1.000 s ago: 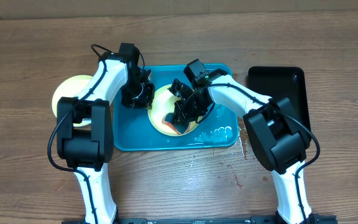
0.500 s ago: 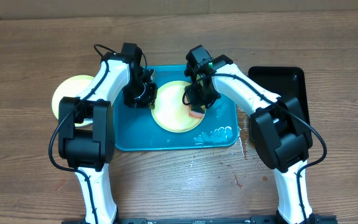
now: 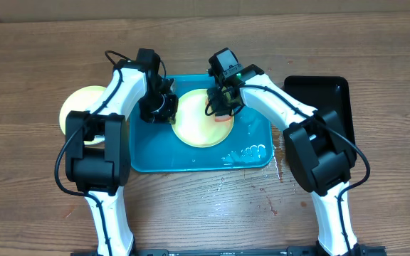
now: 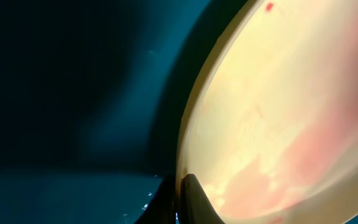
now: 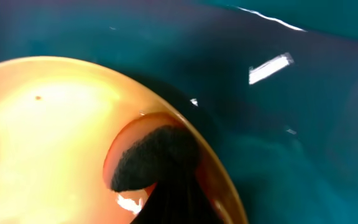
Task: Clean dirty plates on tray and stack at the side
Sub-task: 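Scrub the yellow plate's center with the sponge, left gripper holding the rim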
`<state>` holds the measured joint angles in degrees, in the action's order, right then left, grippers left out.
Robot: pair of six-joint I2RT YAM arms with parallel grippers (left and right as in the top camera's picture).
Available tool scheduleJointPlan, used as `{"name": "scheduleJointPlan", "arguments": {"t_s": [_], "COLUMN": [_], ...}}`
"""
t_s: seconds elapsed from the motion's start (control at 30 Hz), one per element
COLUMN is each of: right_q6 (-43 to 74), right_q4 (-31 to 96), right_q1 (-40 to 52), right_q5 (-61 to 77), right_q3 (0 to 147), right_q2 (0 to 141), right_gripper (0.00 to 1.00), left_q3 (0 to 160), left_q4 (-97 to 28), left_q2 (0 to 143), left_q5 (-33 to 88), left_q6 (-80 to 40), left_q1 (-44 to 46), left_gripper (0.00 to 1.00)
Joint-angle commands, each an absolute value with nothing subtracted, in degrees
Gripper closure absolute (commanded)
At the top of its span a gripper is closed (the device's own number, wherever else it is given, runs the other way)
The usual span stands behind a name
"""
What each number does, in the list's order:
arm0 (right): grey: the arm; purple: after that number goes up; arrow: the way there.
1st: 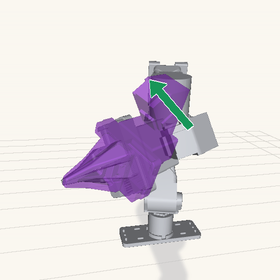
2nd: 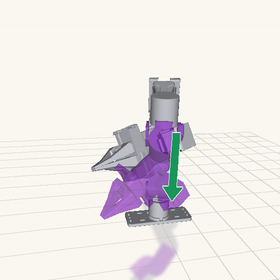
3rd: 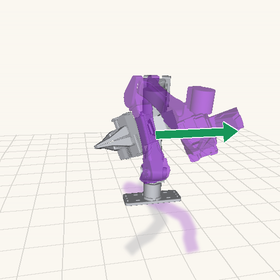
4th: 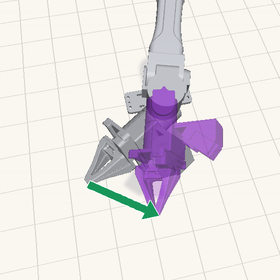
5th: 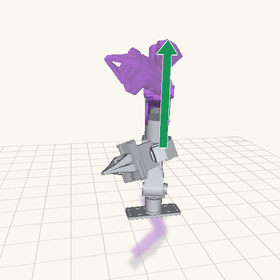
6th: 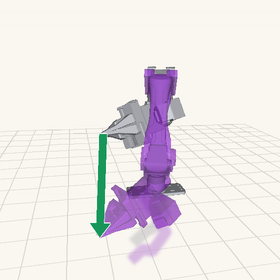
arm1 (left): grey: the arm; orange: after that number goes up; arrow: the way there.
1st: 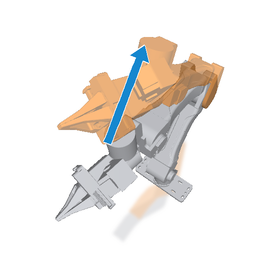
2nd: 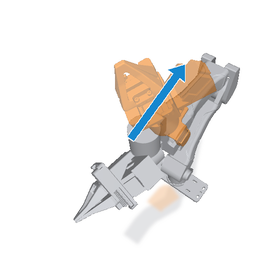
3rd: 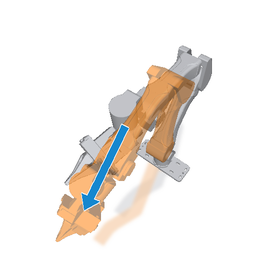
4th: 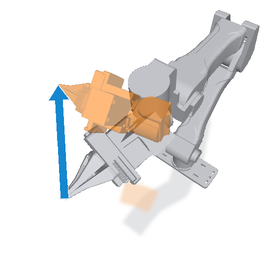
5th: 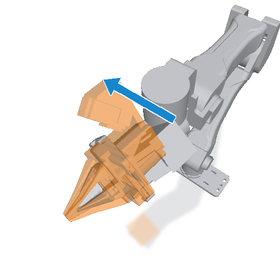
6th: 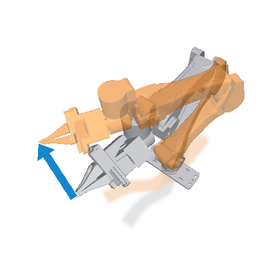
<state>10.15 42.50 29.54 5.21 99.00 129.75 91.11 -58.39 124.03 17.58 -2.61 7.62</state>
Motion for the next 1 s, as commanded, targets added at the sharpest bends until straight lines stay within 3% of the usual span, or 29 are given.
{"name": "scheduleJointPlan", "arguments": {"t_s": [0.0,0.4,0.57,0.7,0.97], "right_q6": [12.01,5.65,3.51,-1.83,-1.72], "right_q4": [41.6,41.6,44.66,52.03,56.84], "right_q1": [30.11,31.27,31.77,31.81,30.68], "right_q5": [13.21,34.28,37.15,36.91,26.98], "right_q3": [98.52,99.15,99.15,99.15,99.77], "right_q2": [134.85,137.64,137.62,137.6,136.27], "right_gripper": [0.96,0.96,0.96,0.96,0.96], "left_q3": [90.87,90.87,90.87,90.87,90.87], "left_q4": [-58.7,-58.61,-58.67,-58.67,-58.57], "left_q2": [122.89,122.89,122.89,122.89,122.89], "left_q5": [17.63,17.63,17.63,17.61,17.61], "left_q6": [-1.41,-1.23,-1.23,-1.23,-1.26], "left_q1": [7.62,7.62,7.62,7.62,7.62], "left_gripper": [0.96,0.96,0.96,0.96,0.96]}}
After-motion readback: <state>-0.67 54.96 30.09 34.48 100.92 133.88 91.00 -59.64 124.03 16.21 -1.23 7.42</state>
